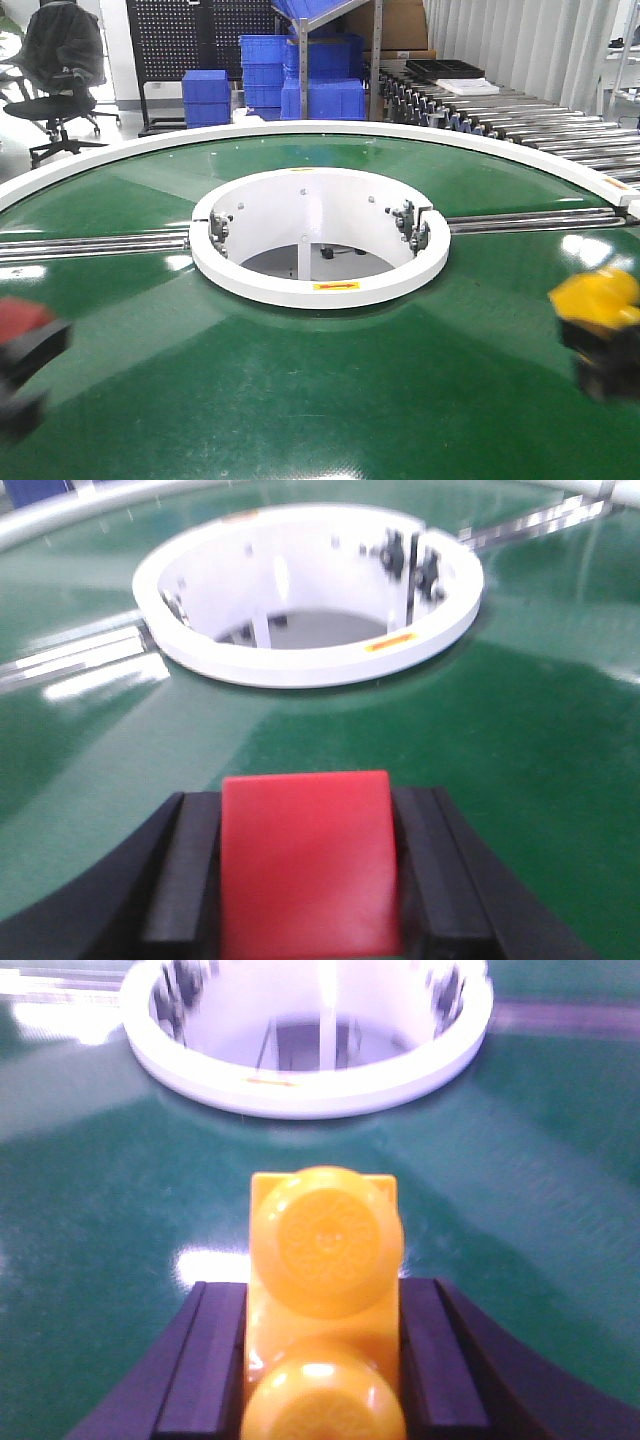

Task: Pick red and yellow blocks into blue bin
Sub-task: 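Lift both held blocks up off the green table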

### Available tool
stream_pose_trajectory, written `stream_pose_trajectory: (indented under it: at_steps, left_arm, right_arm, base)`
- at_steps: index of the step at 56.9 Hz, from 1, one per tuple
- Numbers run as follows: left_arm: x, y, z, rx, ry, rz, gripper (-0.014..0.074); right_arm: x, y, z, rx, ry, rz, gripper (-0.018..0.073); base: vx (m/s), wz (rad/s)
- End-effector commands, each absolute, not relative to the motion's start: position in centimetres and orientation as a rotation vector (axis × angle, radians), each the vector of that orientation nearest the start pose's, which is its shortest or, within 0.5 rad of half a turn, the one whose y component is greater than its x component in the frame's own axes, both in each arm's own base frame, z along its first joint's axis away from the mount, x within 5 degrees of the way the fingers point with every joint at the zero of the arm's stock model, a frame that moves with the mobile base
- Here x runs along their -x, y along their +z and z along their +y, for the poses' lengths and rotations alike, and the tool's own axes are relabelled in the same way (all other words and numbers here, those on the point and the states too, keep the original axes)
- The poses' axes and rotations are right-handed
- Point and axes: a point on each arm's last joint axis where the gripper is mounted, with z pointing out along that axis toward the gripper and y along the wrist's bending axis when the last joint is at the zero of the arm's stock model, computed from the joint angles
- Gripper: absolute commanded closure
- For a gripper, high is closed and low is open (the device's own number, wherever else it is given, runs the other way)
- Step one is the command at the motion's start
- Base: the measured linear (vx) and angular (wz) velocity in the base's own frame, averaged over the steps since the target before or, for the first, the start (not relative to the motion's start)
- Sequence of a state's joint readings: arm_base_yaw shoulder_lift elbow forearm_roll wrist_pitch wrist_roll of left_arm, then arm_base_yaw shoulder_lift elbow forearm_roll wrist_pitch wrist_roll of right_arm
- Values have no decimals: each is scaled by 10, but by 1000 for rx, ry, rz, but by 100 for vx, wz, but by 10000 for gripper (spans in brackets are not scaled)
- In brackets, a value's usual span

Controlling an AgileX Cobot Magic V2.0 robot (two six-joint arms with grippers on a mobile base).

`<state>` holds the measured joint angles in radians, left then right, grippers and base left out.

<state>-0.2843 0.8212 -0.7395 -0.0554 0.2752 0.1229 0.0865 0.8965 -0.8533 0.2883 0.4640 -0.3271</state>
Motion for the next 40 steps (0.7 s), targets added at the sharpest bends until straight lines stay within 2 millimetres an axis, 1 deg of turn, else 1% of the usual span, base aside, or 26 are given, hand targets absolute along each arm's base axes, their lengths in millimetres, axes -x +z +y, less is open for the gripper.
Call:
stream_pose_trajectory:
  at_steps: [1, 2, 3, 8, 12, 15, 28, 40]
  left_arm:
    - [-133, 365, -40, -289, -184, 1623, 597]
    - [-125, 363, -38, -287, -185, 1607, 597]
    - [-118, 364, -36, -282, -187, 1585, 597]
    - [-94, 359, -29, -271, -191, 1522, 597]
    - [-81, 358, -25, -265, -193, 1480, 597]
    - [-77, 358, -24, -264, -194, 1471, 597]
    - [-83, 350, -26, -284, -191, 1564, 597]
    - [-83, 350, -26, -284, -191, 1564, 596]
  right_arm:
    - [-151, 373, 21, 196, 99, 1766, 569]
    - [-148, 368, 21, 195, 97, 1767, 569]
    - [-141, 368, 20, 194, 92, 1746, 569]
    - [-124, 353, 17, 186, 79, 1712, 569]
    - [-117, 347, 17, 180, 79, 1701, 569]
    - [-116, 343, 17, 182, 80, 1709, 569]
    - [-117, 342, 17, 186, 83, 1728, 569]
    - [-117, 342, 17, 184, 85, 1728, 569]
  base:
    - [0, 0]
    - [0, 0]
    - [0, 0]
    - [0, 0]
    - [0, 0]
    - [0, 0]
    - [0, 0]
    - [0, 0]
